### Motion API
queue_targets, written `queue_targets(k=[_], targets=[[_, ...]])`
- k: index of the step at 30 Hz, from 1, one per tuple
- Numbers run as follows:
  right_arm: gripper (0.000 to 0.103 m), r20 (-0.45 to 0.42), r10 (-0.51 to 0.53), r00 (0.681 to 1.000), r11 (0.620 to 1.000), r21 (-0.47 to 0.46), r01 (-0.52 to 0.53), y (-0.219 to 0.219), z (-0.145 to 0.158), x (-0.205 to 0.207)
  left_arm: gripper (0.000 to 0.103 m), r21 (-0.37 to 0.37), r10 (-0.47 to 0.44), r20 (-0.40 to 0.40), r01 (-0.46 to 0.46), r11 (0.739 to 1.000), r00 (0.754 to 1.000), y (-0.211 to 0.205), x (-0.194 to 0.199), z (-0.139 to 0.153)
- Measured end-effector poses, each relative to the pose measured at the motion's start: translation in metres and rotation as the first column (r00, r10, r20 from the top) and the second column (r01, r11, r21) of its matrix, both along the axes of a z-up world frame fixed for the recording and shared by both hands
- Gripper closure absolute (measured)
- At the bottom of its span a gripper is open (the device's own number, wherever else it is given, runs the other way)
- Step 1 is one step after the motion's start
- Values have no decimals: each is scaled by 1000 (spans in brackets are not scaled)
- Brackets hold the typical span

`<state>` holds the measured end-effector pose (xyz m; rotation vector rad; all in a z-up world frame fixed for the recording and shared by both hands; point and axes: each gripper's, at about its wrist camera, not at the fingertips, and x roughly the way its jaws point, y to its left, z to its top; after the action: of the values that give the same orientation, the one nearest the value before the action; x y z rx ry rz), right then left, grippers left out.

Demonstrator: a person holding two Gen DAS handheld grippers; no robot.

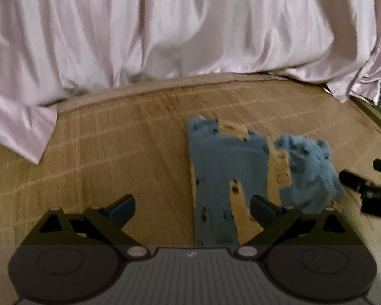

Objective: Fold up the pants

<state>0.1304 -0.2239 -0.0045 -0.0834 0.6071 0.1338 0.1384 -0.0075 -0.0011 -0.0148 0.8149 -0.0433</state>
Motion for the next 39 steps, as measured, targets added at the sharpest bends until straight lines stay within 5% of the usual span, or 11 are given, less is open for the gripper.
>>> queue_targets(k=[4,16,24,31,39], targets=[[1,-94,14,996,995,-101,-23,18,-16,12,4,56,45,-40,-42,998,998,-8,12,-9],[1,-162,-40,986,999,-42,34,-1,-20,-5,3,64,82,-81,-77,995,993,6,6,-20],[1,-70,-49,996,999,-2,49,2,-2,-19,3,96,69,-69,-63,993,995,6,8,-13],[1,-81,86,993,983,168,-72,-6,-5,11,3,-90,7,-63,-13,996,998,15,7,-8],[12,-97,312,945,907,328,-266,-20,-10,89,26,-195,-78,-118,54,979,990,18,5,-21]])
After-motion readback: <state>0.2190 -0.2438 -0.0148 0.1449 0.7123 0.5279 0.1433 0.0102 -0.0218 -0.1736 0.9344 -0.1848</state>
